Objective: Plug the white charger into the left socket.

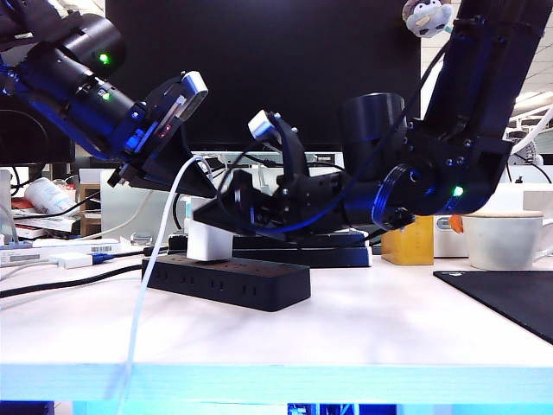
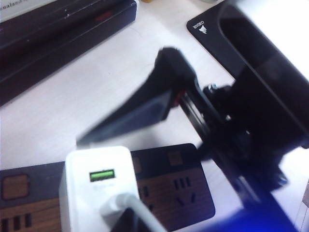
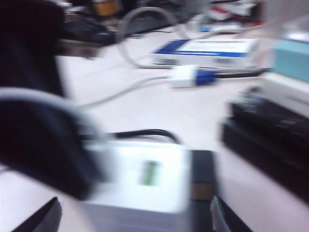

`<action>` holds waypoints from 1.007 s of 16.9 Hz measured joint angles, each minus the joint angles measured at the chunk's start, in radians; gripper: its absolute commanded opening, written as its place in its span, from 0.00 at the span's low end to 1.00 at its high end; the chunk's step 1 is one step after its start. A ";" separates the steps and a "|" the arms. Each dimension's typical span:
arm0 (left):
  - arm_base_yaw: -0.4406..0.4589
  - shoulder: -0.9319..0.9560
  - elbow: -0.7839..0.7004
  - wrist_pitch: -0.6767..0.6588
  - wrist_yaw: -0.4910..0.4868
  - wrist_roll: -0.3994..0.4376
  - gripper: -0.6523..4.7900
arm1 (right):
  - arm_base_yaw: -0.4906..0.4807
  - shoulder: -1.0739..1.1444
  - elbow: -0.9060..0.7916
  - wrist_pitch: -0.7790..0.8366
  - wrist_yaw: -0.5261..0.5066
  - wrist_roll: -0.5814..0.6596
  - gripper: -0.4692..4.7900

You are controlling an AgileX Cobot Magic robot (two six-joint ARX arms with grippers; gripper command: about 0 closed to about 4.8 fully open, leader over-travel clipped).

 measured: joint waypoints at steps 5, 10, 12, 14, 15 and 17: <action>0.000 -0.002 0.000 -0.007 -0.010 0.000 0.11 | -0.003 -0.020 0.001 -0.006 -0.086 0.053 0.86; 0.000 -0.002 0.002 -0.008 -0.011 0.000 0.11 | -0.040 -0.028 0.002 -0.005 -0.100 0.055 0.86; 0.000 -0.002 0.002 -0.008 -0.011 0.000 0.11 | -0.064 -0.035 0.002 -0.005 -0.088 0.055 0.86; 0.000 -0.002 0.002 -0.008 -0.012 0.000 0.11 | -0.072 -0.051 0.002 -0.005 -0.084 0.055 0.70; 0.000 -0.002 0.002 -0.008 -0.012 0.000 0.11 | -0.071 -0.061 0.002 -0.005 -0.084 0.056 0.52; 0.000 -0.002 0.002 -0.008 -0.012 0.000 0.11 | -0.071 -0.082 0.002 -0.003 -0.083 0.057 0.08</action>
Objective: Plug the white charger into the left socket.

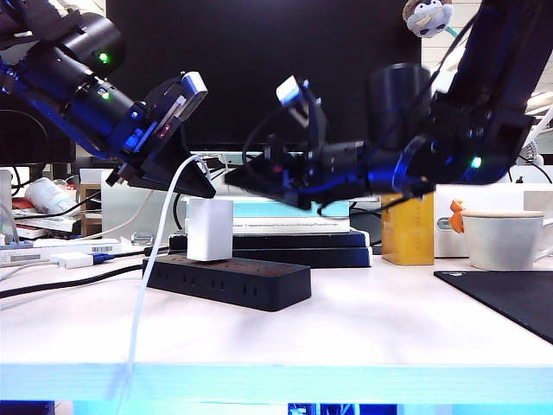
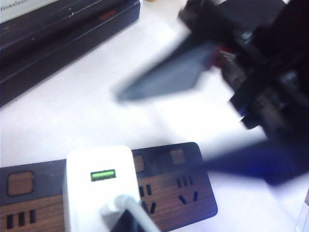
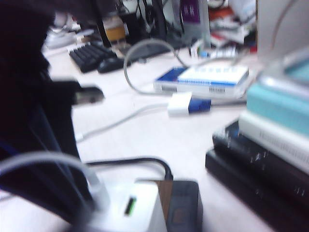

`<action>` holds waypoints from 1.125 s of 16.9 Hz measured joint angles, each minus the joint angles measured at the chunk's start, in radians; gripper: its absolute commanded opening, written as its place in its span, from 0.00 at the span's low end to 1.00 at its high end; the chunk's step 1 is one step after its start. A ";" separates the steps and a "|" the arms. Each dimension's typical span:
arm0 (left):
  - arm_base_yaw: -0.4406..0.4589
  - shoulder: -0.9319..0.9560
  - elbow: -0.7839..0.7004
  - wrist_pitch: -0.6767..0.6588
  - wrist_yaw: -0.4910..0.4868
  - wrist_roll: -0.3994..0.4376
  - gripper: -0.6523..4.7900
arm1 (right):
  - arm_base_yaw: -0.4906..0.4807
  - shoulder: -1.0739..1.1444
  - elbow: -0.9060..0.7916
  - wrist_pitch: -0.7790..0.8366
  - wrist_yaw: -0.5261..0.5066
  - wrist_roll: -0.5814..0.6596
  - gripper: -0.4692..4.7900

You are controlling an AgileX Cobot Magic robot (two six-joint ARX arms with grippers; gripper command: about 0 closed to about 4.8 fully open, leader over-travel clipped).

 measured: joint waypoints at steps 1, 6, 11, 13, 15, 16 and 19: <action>0.000 0.000 0.000 0.000 0.000 0.000 0.11 | 0.000 -0.002 0.000 0.006 0.000 0.000 0.09; 0.000 0.000 0.000 0.000 0.000 0.000 0.11 | 0.003 -0.002 0.024 -0.083 0.001 0.019 0.09; 0.000 0.000 0.000 0.000 0.000 0.000 0.11 | 0.019 -0.002 0.113 -0.220 0.004 -0.014 0.09; 0.000 0.000 0.000 0.000 0.000 0.000 0.11 | 0.019 -0.002 0.133 -0.317 0.004 -0.045 0.09; 0.000 0.000 0.000 0.000 0.000 0.000 0.11 | 0.028 -0.005 0.136 -0.341 0.008 -0.081 0.09; 0.000 0.000 0.000 0.000 0.000 0.000 0.11 | 0.034 -0.005 0.137 -0.345 0.010 -0.089 0.09; 0.000 0.000 0.000 -0.003 0.000 0.000 0.11 | 0.051 -0.008 0.139 -0.349 0.009 -0.115 0.09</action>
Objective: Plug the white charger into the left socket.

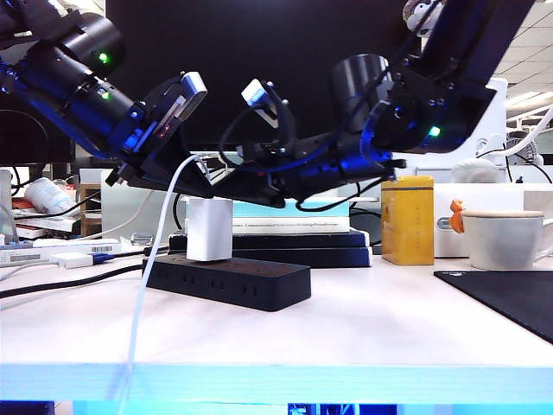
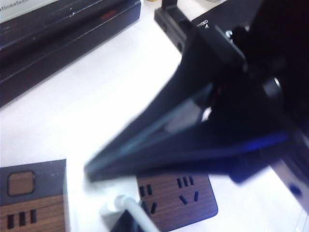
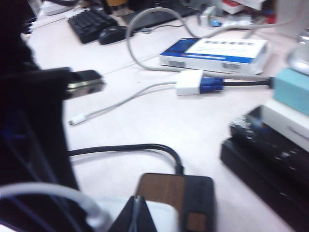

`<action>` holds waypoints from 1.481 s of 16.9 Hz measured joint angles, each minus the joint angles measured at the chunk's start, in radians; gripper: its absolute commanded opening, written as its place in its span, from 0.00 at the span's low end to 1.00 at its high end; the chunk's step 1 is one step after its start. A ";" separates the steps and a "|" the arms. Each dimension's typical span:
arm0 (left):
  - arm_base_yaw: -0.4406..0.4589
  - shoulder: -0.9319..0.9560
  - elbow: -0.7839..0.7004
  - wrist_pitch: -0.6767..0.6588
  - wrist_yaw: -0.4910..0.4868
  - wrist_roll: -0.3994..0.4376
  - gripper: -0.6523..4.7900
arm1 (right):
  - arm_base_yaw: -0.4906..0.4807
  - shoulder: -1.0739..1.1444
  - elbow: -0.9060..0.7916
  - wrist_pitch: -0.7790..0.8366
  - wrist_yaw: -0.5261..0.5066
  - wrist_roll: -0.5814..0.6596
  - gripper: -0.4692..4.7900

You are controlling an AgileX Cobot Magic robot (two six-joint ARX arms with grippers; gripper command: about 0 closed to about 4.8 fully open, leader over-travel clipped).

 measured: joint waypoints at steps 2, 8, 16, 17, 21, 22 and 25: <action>0.000 0.000 0.001 -0.005 0.000 0.000 0.11 | 0.006 -0.002 0.003 -0.016 0.000 -0.003 0.09; 0.001 -0.002 0.002 -0.021 -0.003 0.000 0.11 | 0.030 -0.013 0.010 -0.071 0.042 -0.032 0.09; 0.000 -0.001 0.003 -0.027 -0.030 0.000 0.11 | 0.034 0.013 0.092 -0.203 0.055 -0.058 0.09; 0.000 -0.002 0.003 -0.032 -0.034 0.001 0.11 | 0.035 0.012 0.093 -0.210 0.055 -0.059 0.09; 0.000 -0.004 0.003 -0.045 -0.039 0.012 0.11 | 0.043 0.010 0.095 -0.231 0.062 -0.085 0.09; -0.001 -0.005 0.003 -0.046 -0.046 0.019 0.11 | 0.044 0.010 0.095 -0.222 0.067 -0.089 0.09; -0.007 -0.021 0.004 -0.061 -0.113 0.023 0.11 | 0.045 0.014 0.089 -0.183 0.067 -0.086 0.09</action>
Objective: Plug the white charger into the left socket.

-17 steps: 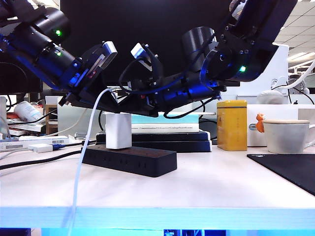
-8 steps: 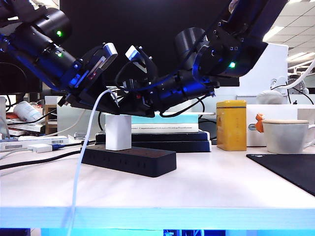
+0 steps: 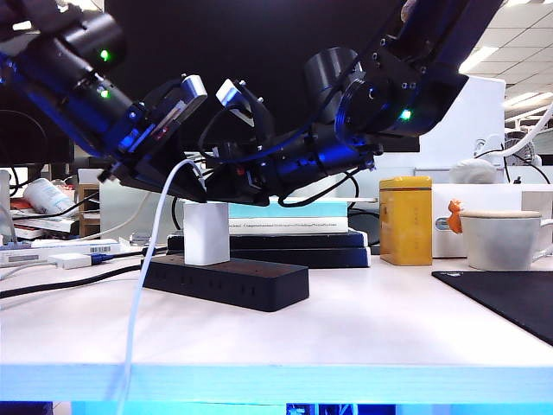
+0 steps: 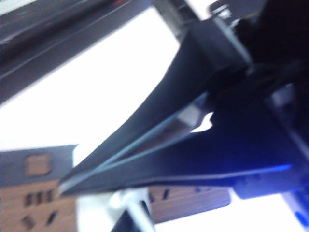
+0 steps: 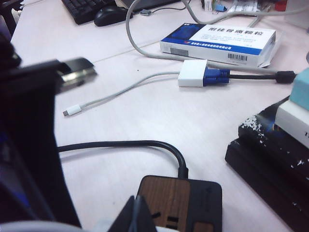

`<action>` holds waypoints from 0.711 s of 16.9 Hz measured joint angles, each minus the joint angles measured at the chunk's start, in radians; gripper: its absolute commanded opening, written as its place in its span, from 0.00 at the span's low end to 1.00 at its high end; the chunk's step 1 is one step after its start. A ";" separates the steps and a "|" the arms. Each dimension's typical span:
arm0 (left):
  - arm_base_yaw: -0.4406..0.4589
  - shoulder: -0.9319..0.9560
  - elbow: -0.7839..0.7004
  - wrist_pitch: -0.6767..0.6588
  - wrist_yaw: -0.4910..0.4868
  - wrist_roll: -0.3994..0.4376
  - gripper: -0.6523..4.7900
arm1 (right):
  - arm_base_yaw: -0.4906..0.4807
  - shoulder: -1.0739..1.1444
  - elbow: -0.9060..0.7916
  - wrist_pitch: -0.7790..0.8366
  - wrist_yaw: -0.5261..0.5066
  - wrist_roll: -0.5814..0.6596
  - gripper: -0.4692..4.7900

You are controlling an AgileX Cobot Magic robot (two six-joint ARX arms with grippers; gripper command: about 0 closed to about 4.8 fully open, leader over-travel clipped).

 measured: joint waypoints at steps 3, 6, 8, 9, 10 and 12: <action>0.007 -0.017 0.020 -0.029 -0.089 0.033 0.11 | 0.004 -0.004 -0.005 0.026 0.014 0.000 0.09; 0.013 -0.002 0.064 -0.197 -0.172 0.068 0.11 | 0.006 -0.043 -0.019 0.007 0.033 0.005 0.09; 0.009 -0.010 0.128 -0.240 -0.232 0.093 0.11 | 0.006 -0.082 -0.006 0.012 0.103 0.005 0.09; 0.009 -0.012 0.160 -0.279 -0.245 0.093 0.11 | 0.004 -0.130 -0.005 0.047 0.155 0.005 0.09; 0.009 -0.015 0.167 -0.293 -0.246 0.093 0.11 | 0.004 -0.144 -0.005 0.059 0.160 0.005 0.09; 0.009 -0.060 0.185 -0.307 -0.246 0.092 0.11 | 0.005 -0.202 -0.005 0.086 0.190 0.005 0.09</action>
